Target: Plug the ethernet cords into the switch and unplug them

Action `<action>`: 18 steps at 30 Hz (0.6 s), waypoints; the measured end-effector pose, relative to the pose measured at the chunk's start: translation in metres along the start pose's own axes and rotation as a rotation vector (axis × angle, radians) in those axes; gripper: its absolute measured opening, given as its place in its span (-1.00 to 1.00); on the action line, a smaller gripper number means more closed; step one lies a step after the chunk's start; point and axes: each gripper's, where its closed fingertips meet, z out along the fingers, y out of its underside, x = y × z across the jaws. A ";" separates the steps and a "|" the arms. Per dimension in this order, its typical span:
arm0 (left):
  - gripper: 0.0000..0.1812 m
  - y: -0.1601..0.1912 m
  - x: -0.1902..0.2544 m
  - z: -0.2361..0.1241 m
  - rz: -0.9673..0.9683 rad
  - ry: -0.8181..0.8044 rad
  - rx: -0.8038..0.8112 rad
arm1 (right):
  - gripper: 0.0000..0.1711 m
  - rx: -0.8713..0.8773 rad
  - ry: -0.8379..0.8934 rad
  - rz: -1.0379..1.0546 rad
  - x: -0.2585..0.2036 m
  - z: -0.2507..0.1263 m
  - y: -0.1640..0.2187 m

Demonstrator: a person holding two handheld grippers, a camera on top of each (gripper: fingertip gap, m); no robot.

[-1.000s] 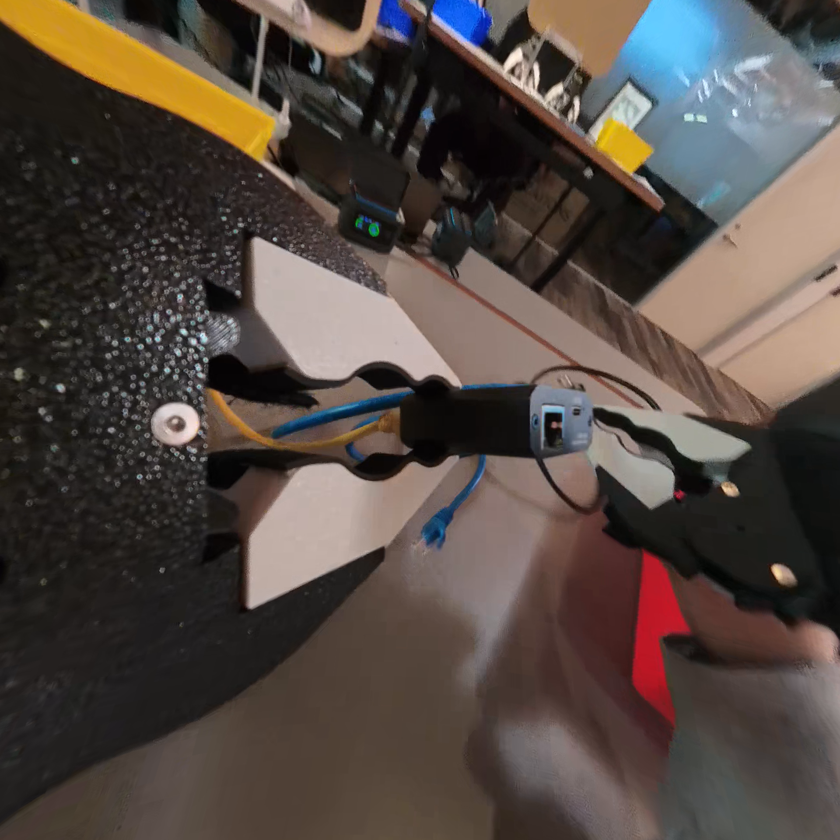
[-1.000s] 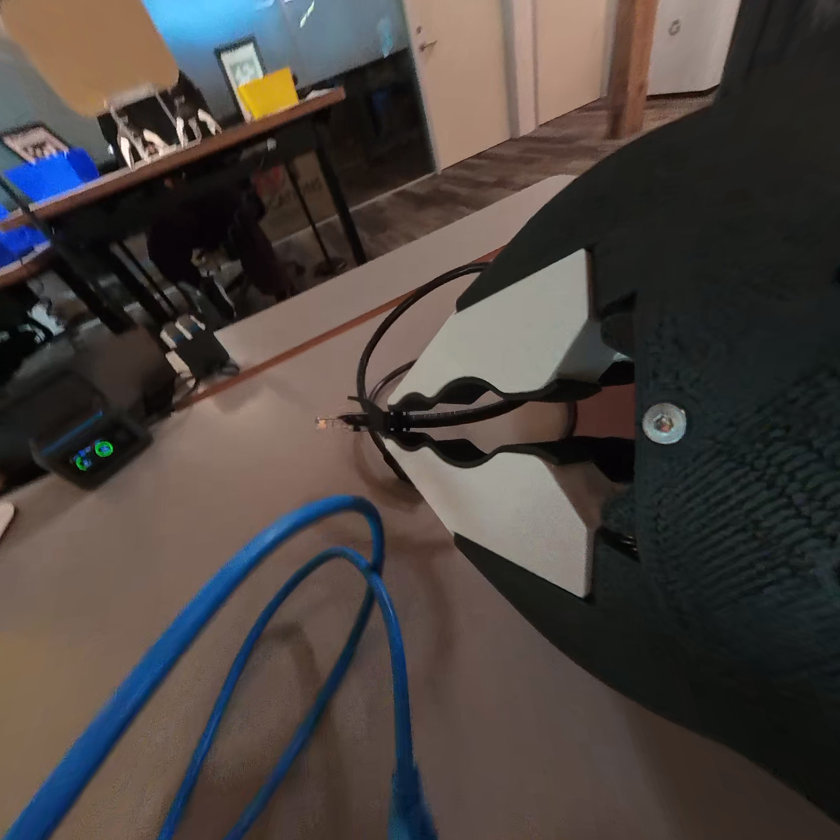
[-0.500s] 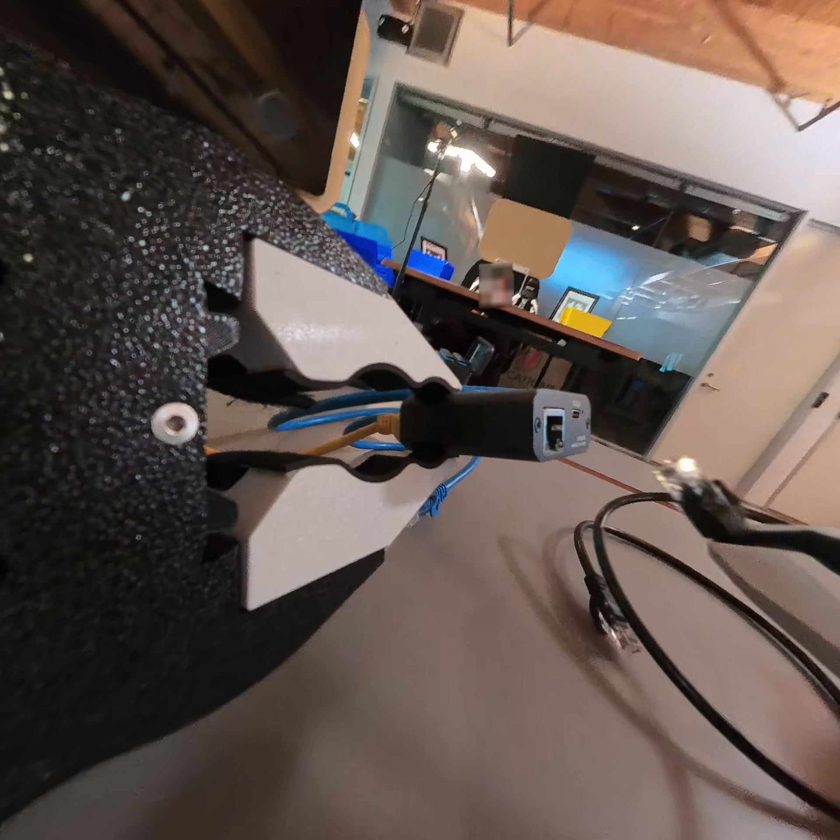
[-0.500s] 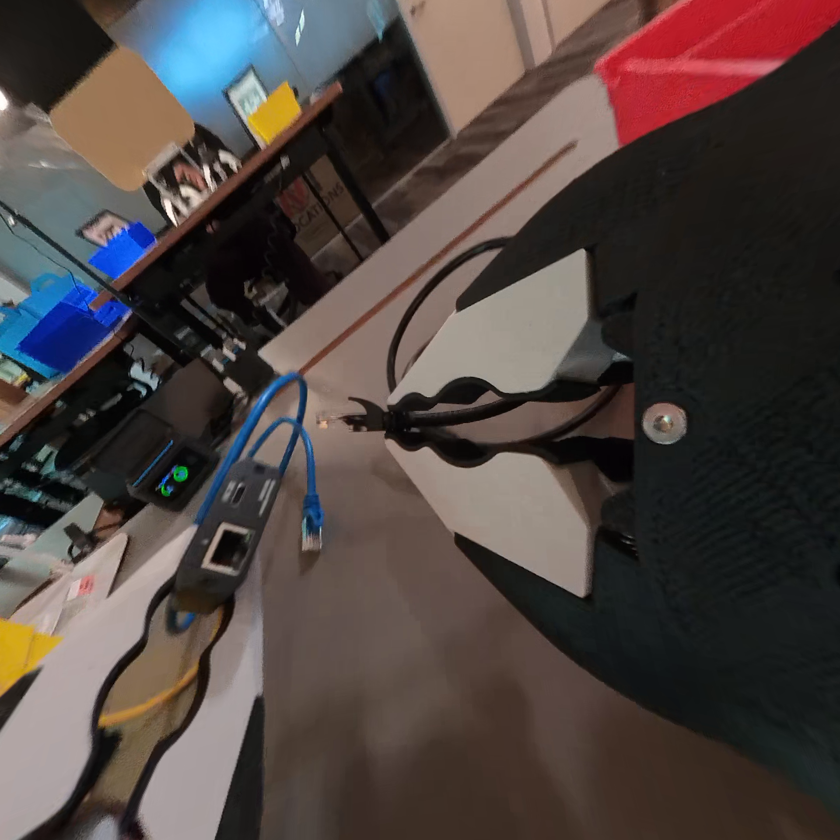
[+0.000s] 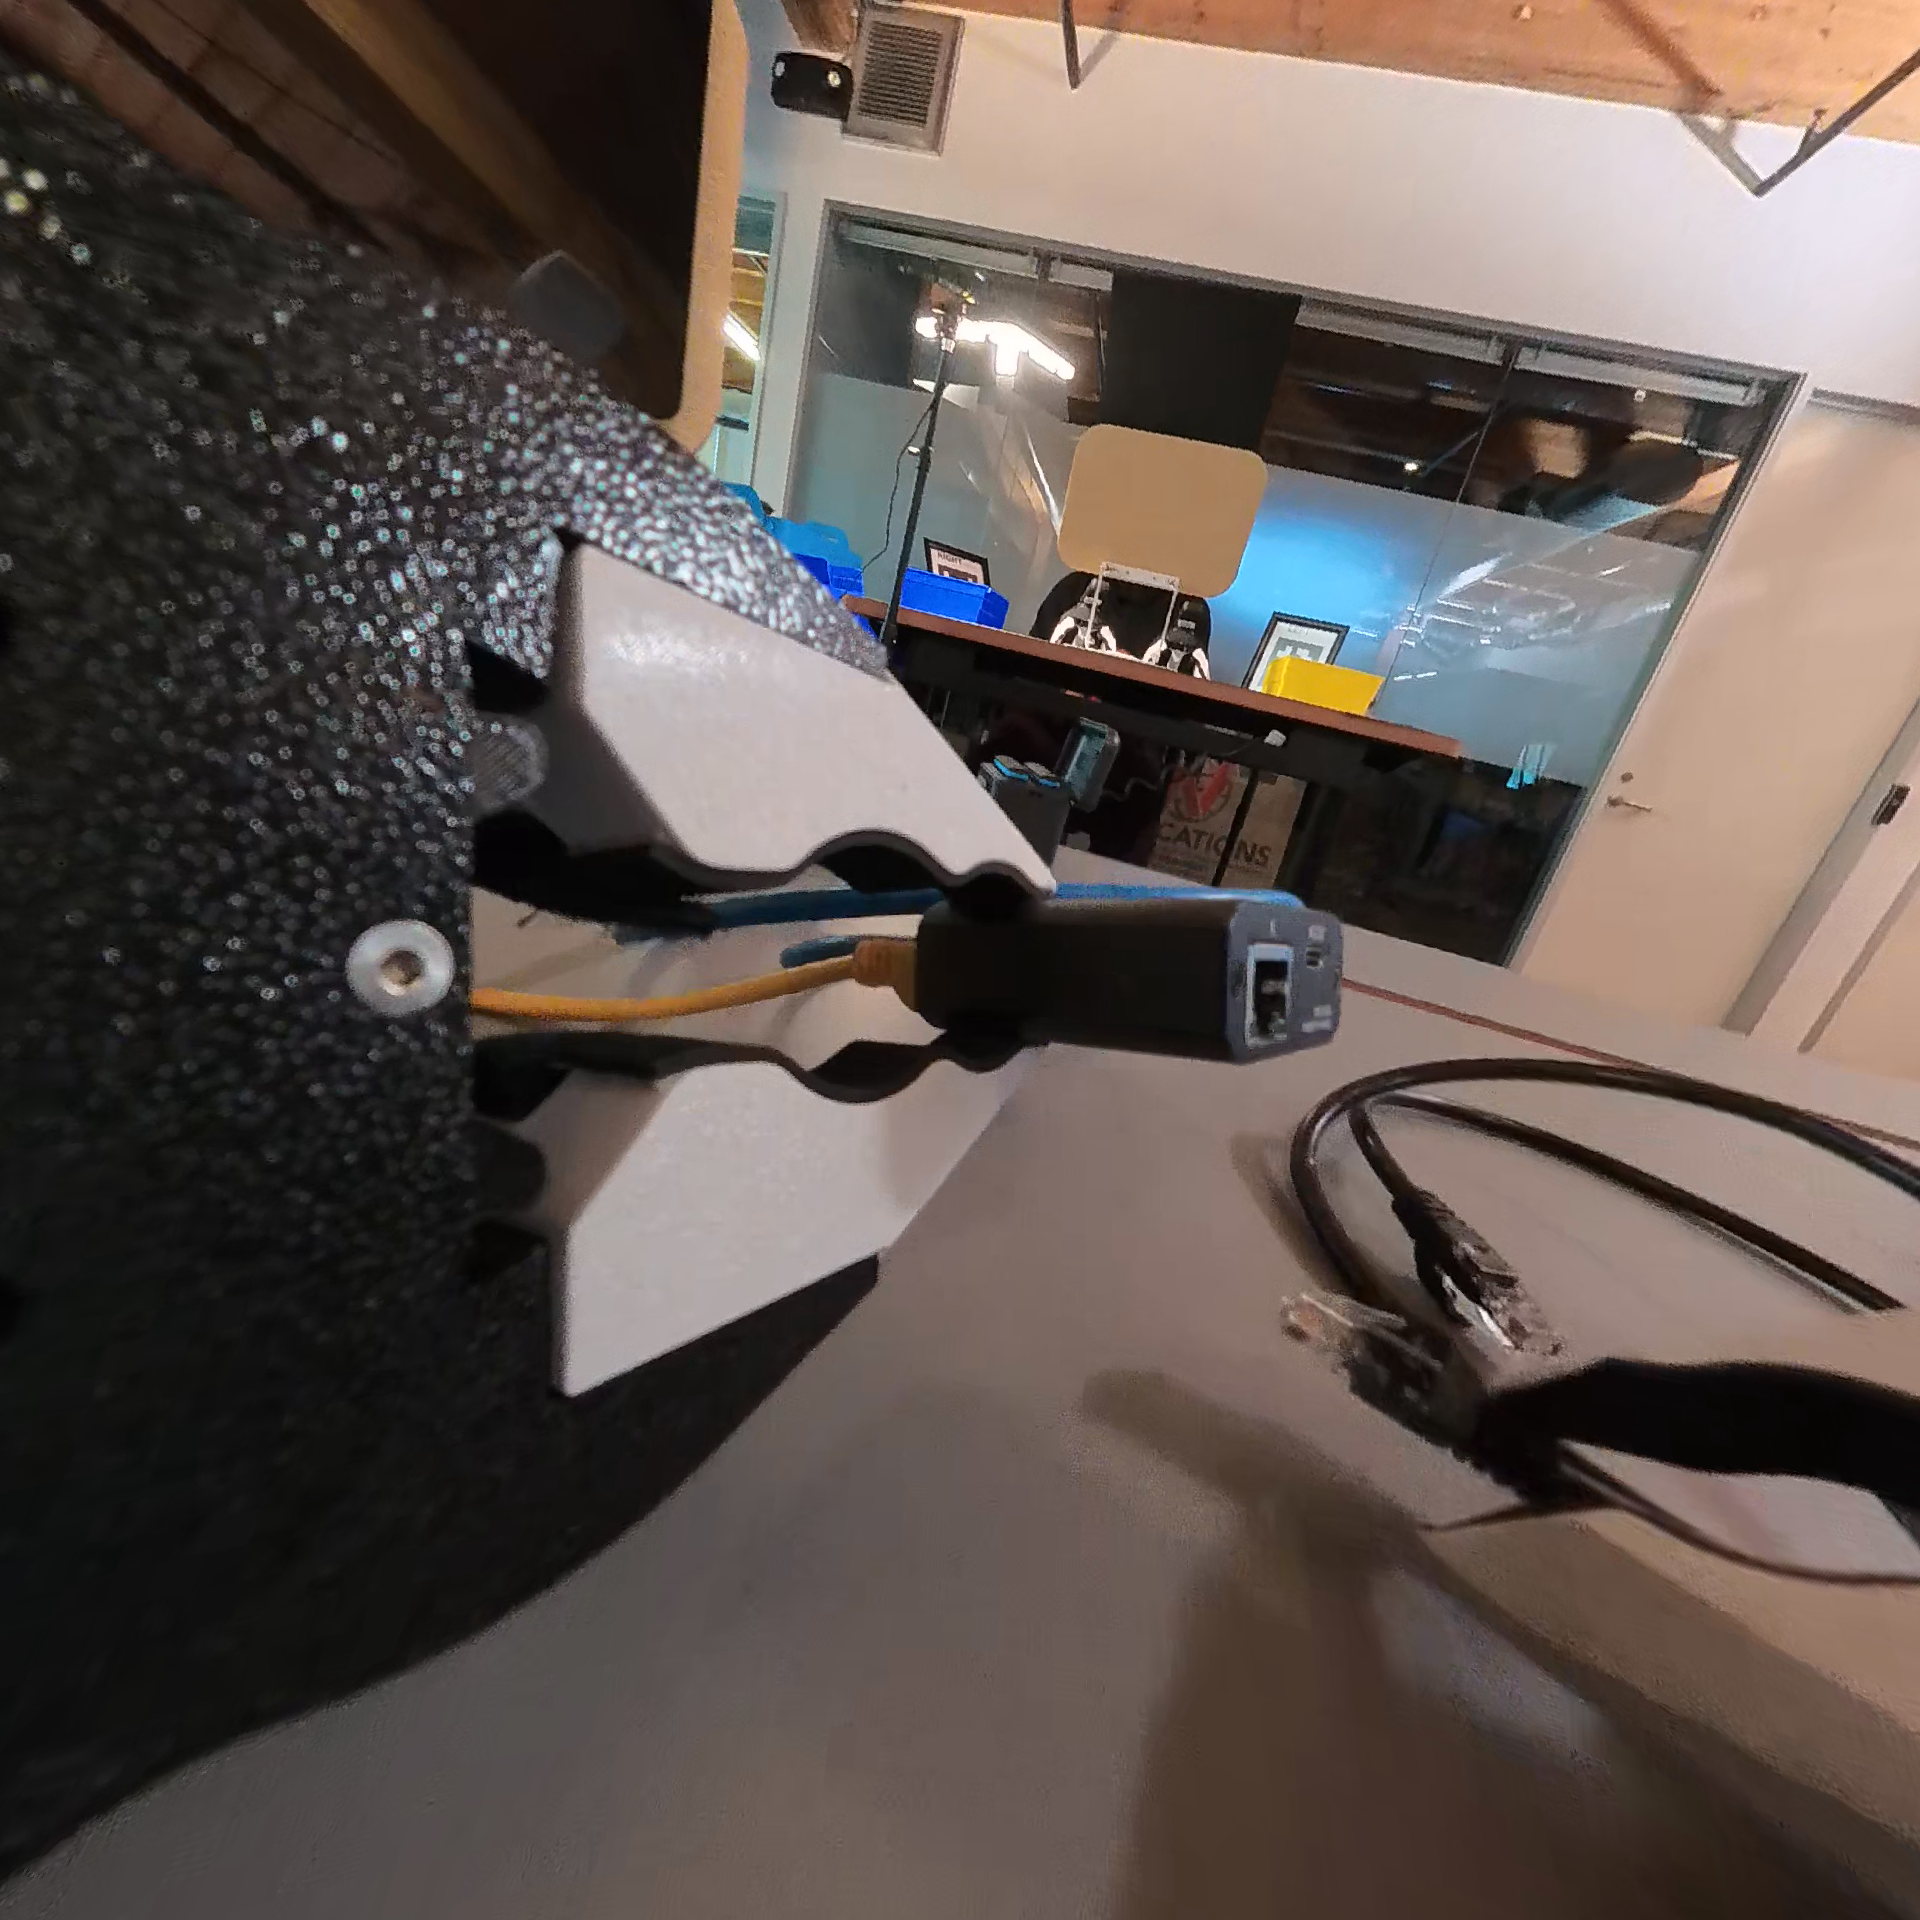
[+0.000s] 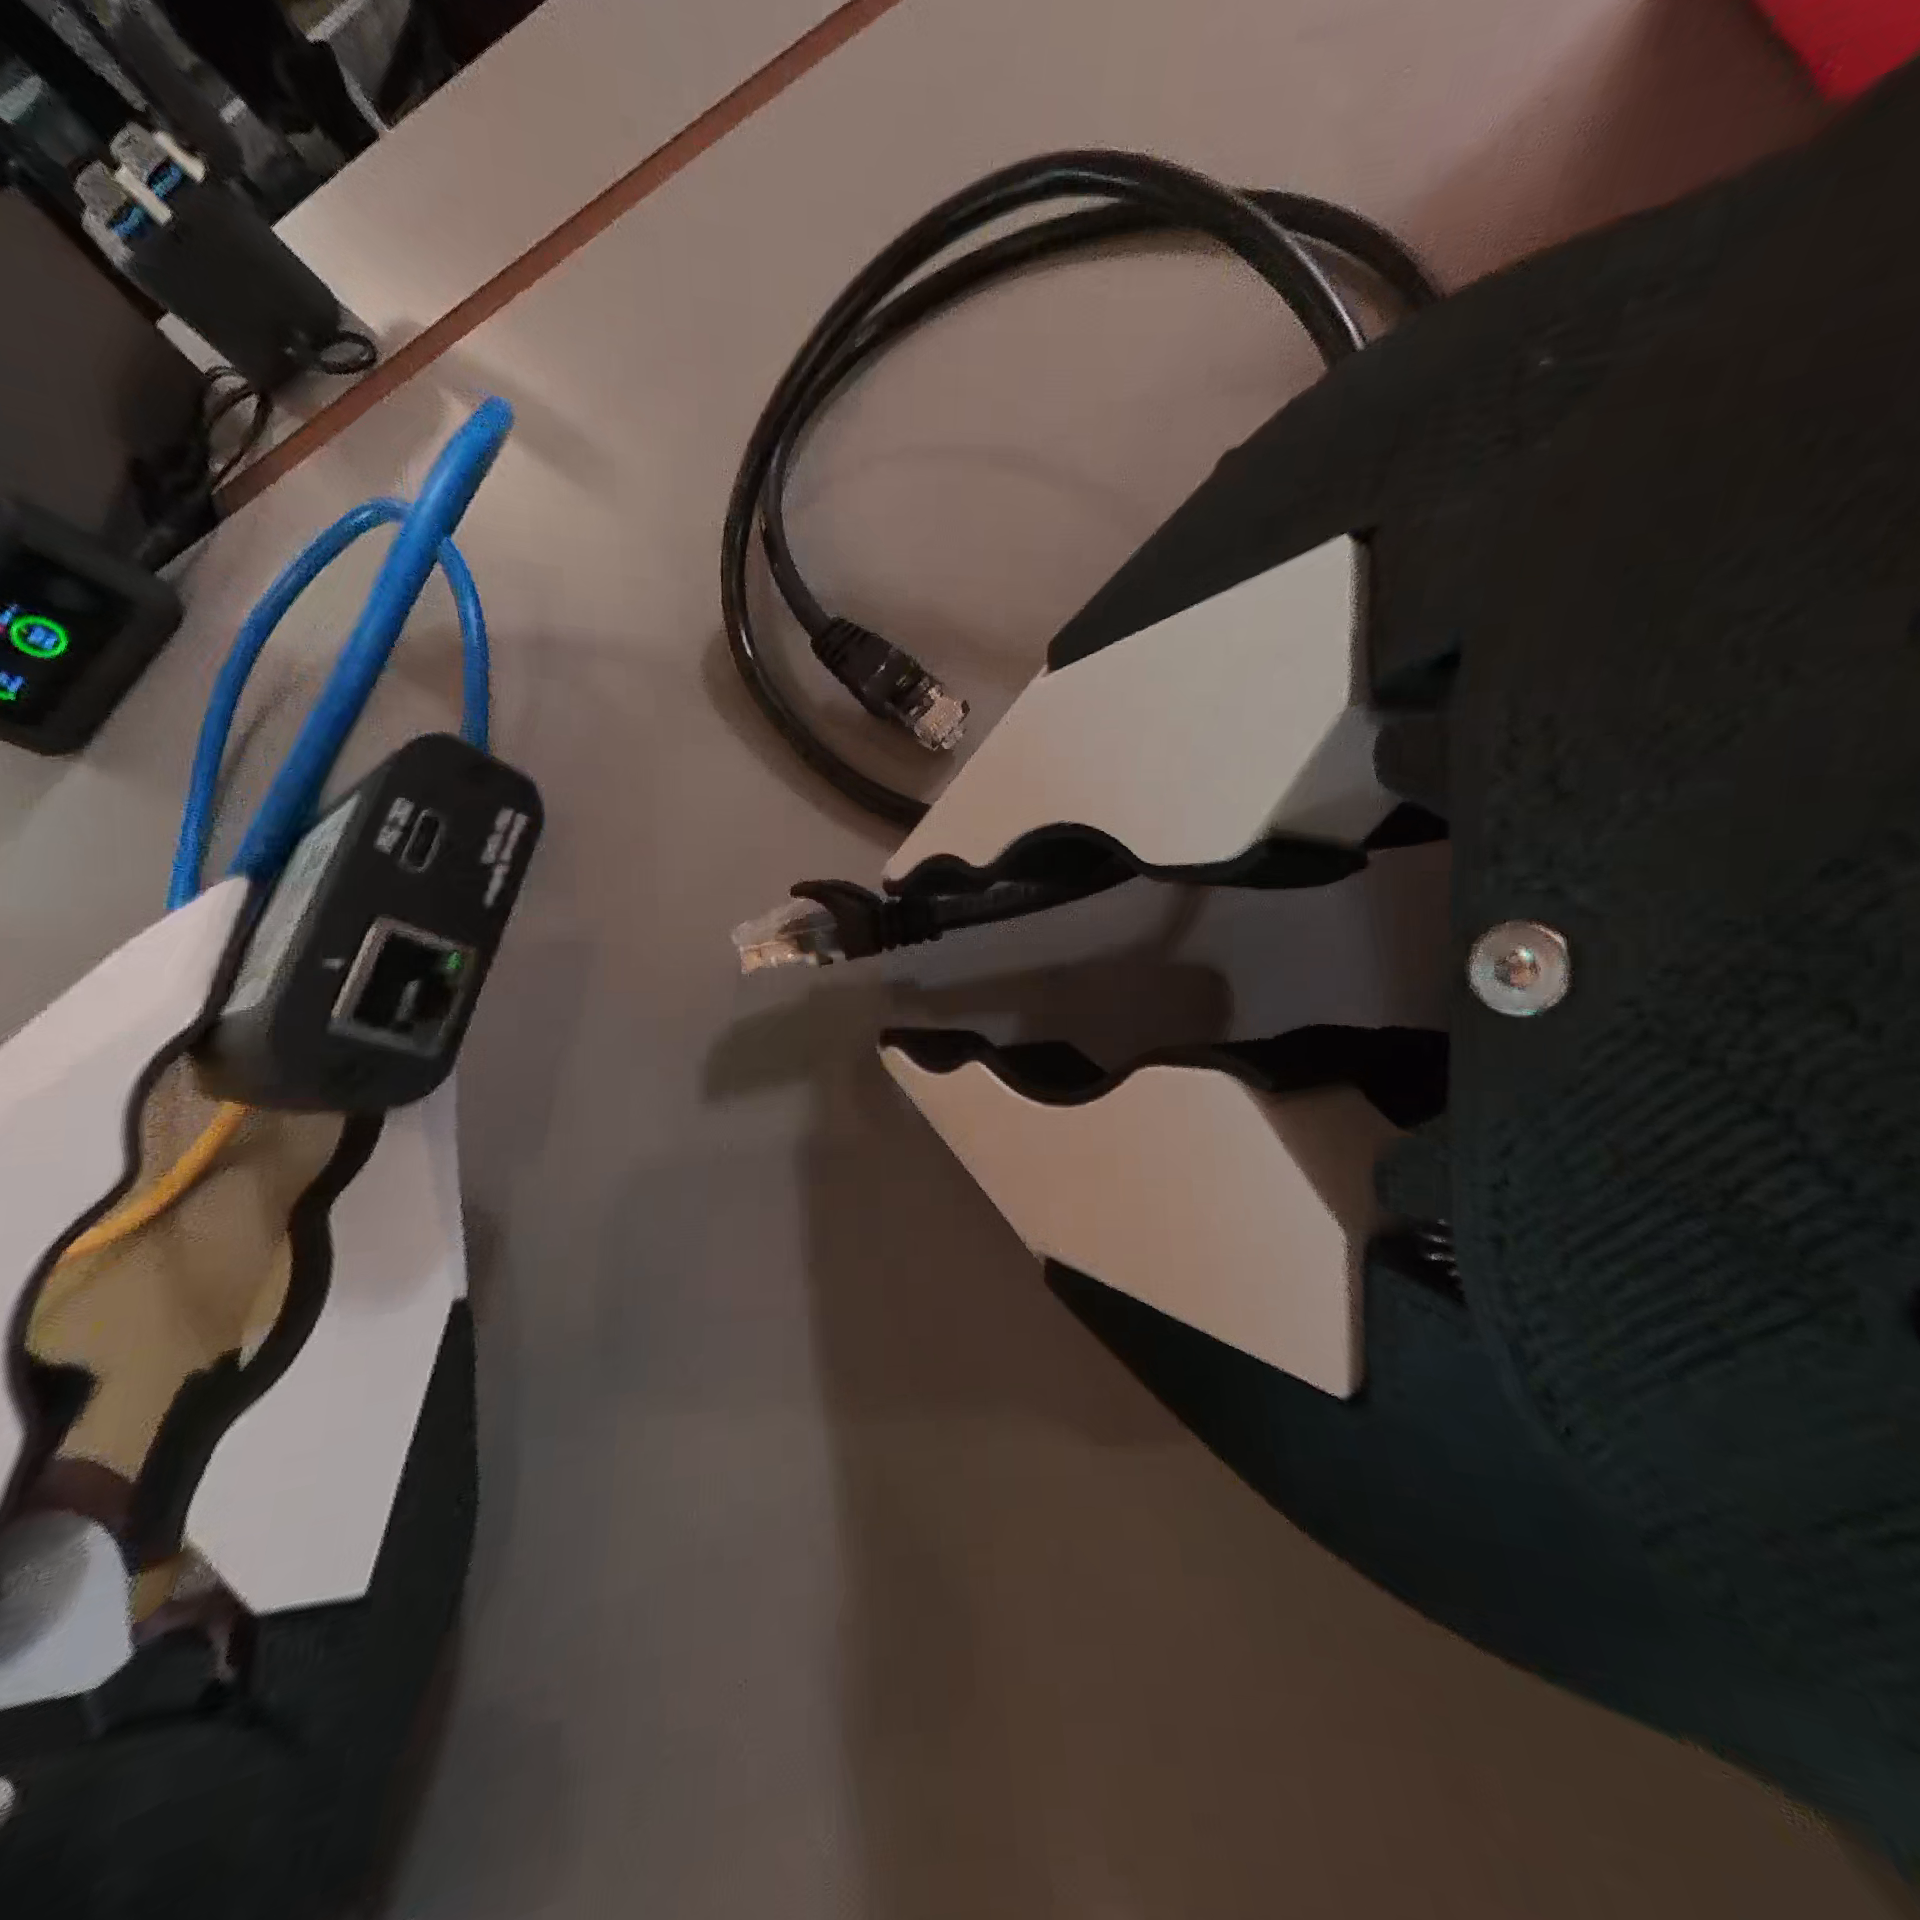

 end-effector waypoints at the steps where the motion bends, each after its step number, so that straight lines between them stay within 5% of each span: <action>1: -0.76 0.000 0.001 0.001 -0.003 0.006 0.000 | -0.68 -0.009 0.004 -0.011 -0.001 0.000 0.001; 11: -0.75 0.003 0.003 0.006 -0.042 0.036 0.027 | -0.86 -0.098 0.193 -0.161 0.012 0.001 0.011; 18: -0.75 0.003 0.004 0.004 -0.046 0.049 0.030 | -0.70 -0.070 0.142 -0.031 0.004 -0.004 0.007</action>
